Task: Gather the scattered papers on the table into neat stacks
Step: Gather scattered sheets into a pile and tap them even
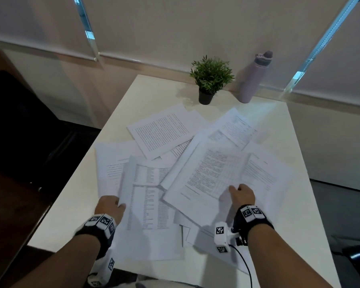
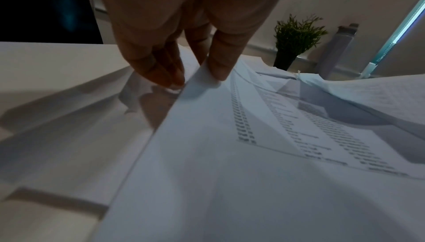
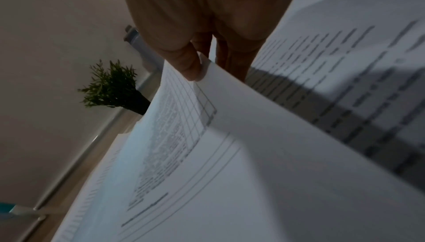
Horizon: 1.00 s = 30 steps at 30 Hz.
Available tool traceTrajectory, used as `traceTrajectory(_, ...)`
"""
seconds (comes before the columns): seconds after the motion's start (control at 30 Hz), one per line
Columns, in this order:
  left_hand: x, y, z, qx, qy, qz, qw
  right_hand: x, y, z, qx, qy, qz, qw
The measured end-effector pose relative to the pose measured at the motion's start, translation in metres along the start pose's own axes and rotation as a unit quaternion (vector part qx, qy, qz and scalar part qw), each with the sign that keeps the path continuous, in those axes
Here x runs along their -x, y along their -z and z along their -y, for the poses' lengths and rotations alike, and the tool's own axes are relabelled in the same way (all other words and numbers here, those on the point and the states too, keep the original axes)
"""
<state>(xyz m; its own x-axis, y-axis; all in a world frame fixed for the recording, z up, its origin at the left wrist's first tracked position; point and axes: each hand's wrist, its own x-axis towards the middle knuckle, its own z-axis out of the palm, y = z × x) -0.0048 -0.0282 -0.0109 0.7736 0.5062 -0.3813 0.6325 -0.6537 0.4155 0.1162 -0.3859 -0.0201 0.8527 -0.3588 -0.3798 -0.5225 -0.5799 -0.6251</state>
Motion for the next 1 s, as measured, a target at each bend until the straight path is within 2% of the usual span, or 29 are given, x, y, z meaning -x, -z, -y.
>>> traceTrajectory(0.2, 0.006, -0.004, 0.002, -0.022, 0.006, 0.029, 0.999, 0.004, -0.013, 0.005, -0.014, 0.018, 0.011, 1.000)
traceTrajectory(0.3, 0.009, -0.003, 0.000, 0.022, 0.012, 0.025, 0.999, 0.013, -0.011, 0.008, -0.044, 0.006, 0.023, 0.999)
traceTrajectory(0.4, 0.013, -0.002, -0.001, 0.062, 0.012, 0.010, 0.998, 0.016, -0.016, 0.006, -0.114, -0.018, 0.076, 0.990)
traceTrajectory(0.53, 0.021, -0.002, -0.001, 0.178, 0.020, -0.011, 0.984, 0.017, -0.023, 0.011, -0.132, -0.007, 0.056, 0.990)
traceTrajectory(0.63, 0.012, 0.002, 0.010, 0.158, 0.043, -0.045, 0.986, 0.016, -0.017, 0.012, -0.169, -0.006, 0.046, 0.985)
traceTrajectory(0.77, 0.001, 0.017, 0.021, 0.109, 0.074, -0.067, 0.989, 0.011, 0.002, -0.013, -0.212, -0.030, 0.025, 0.976)
traceTrajectory(0.9, -0.006, 0.022, 0.025, 0.149, 0.101, -0.071, 0.981, 0.016, 0.025, -0.038, -0.152, -0.023, -0.009, 0.988)
traceTrajectory(1.0, -0.006, 0.019, 0.021, 0.133, 0.107, -0.049, 0.984, 0.024, 0.034, -0.055, -0.067, -0.022, -0.030, 0.997)
